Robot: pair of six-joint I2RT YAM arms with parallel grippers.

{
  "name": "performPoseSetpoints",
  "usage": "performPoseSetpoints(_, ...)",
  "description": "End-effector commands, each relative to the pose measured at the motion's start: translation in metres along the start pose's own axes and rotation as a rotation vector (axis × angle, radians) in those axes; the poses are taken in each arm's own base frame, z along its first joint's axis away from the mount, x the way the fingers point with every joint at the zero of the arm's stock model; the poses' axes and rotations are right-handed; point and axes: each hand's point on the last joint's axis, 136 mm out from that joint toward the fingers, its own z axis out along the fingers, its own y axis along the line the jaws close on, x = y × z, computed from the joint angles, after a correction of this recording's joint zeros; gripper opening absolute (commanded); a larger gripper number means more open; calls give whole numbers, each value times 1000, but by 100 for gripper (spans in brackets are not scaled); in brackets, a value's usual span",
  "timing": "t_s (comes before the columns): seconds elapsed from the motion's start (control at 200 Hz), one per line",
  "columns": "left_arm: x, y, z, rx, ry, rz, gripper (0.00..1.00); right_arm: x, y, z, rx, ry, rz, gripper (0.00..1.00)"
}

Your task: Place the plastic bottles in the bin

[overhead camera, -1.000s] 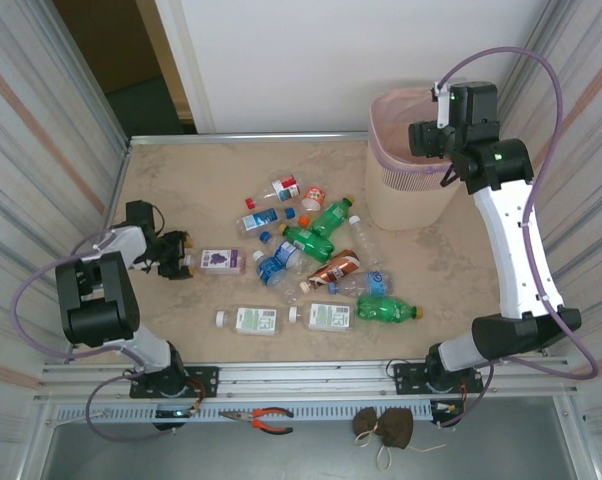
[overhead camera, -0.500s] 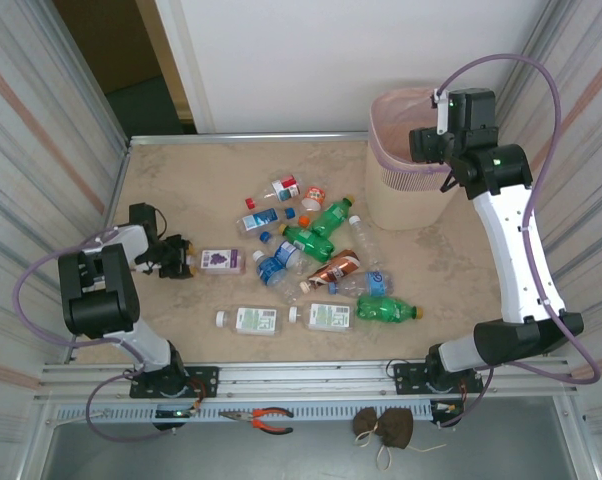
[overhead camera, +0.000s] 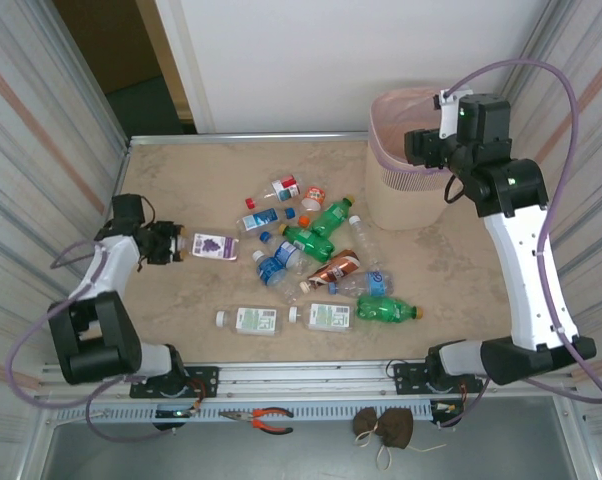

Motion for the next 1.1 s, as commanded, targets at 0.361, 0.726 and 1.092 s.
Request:
performPoseSetpoints(0.361,90,-144,-157,772,-44,913,29,-9,124,-52,-729,-156,109,82)
performPoseSetpoints(0.726,239,-157,-246,1238,158,1595,23,2,208,-107,-1147,-254,-70,86)
performPoseSetpoints(1.092,328,-115,-306,1632,287,1968,17,40,260,-157,-1379,-333,-337,92)
